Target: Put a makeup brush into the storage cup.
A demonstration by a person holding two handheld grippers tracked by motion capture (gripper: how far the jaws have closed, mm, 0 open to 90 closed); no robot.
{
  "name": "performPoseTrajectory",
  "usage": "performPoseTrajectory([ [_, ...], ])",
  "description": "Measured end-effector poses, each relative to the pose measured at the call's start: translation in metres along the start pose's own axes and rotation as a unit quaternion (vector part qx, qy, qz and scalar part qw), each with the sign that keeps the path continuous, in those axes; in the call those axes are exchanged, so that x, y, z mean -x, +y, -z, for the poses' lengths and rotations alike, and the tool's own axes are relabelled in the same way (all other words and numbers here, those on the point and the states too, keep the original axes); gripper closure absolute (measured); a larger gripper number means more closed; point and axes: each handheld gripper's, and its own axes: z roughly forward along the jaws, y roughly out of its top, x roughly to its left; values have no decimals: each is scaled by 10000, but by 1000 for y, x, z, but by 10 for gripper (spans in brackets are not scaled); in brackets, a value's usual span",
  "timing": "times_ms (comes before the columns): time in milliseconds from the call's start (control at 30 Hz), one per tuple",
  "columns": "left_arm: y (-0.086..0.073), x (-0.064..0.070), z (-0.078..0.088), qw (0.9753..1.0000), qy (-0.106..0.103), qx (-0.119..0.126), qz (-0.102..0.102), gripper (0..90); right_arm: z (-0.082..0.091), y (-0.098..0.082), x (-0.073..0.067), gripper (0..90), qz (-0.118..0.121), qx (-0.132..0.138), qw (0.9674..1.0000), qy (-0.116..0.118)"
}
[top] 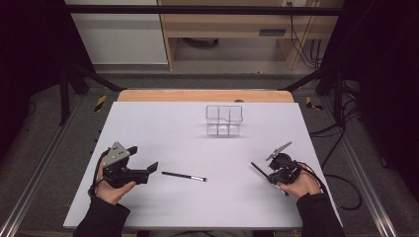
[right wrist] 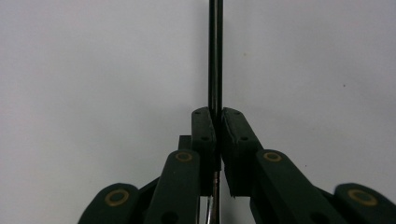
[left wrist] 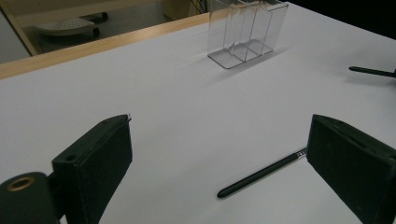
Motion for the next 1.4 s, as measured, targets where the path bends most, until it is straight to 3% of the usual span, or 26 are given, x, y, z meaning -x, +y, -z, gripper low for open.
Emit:
performPoseTrajectory([
  [267, 9, 10, -4, 9996, -184, -62, -217, 71, 21, 13, -11, 841, 269, 437, 9984, 242],
  [467, 17, 18, -10, 9986, -278, -156, -412, 71, 34, 28, -25, 840, 552, 708, 9950, 436],
  [633, 25, 28, -19, 9970, -369, -281, -626, 71, 38, 38, -32, 841, 670, 774, 9933, 544],
  [1067, 41, 56, -40, 9891, -657, -535, -1208, 72, 43, 56, -45, 841, 1057, 815, 9871, 879],
  [1400, 45, 75, -53, 9788, -835, -831, -1676, 75, 40, 62, -54, 841, 1307, 757, 9818, 1149],
])
